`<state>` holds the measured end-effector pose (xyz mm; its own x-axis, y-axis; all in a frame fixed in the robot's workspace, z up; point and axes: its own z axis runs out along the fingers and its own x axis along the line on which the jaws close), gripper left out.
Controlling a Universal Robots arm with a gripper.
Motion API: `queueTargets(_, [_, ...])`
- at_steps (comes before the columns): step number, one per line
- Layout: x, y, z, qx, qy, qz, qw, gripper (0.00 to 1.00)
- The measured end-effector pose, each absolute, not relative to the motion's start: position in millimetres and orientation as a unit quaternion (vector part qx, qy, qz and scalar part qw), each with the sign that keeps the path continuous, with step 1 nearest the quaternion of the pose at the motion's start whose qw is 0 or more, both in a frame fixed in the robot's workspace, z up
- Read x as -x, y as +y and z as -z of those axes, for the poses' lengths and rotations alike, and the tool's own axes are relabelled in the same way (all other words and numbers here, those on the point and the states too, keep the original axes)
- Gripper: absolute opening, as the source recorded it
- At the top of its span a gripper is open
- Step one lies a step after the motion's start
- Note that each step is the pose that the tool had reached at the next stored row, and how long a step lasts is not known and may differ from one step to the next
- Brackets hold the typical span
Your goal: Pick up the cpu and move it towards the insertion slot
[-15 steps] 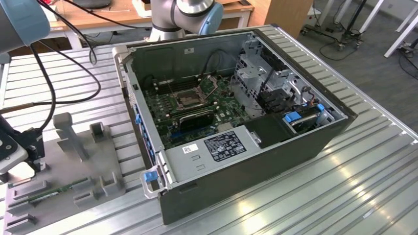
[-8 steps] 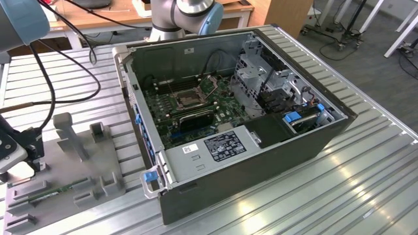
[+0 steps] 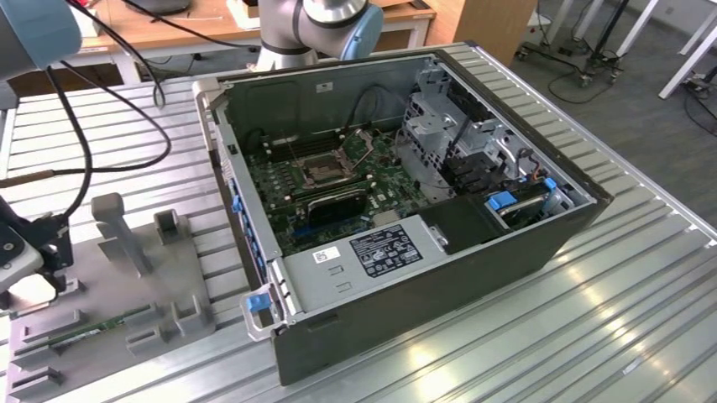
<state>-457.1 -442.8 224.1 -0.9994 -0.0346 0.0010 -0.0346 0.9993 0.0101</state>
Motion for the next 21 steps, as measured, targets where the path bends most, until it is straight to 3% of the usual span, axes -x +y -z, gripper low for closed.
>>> queueTargets(21, [457, -443, -246, -0.017, -1.0, 0.005, 0.001, 0.55])
